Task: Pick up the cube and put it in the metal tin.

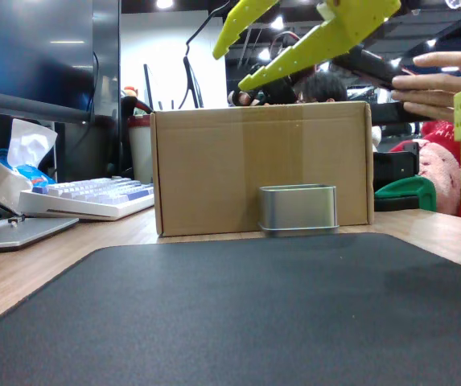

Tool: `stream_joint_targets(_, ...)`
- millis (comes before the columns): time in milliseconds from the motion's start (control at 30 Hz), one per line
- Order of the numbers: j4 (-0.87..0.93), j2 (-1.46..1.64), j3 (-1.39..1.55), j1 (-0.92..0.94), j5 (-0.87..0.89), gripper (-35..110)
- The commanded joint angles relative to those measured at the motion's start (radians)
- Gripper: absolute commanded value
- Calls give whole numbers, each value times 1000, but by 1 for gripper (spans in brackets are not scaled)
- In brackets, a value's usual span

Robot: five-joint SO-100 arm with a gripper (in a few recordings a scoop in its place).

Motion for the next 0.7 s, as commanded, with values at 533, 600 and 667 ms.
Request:
stream_joint_targets(533,-115,307,508,-110,135,0)
stream_joint_targets(600,-115,307,508,-103,143,0)
stream_joint_targets(667,-115,307,508,-103,143,0)
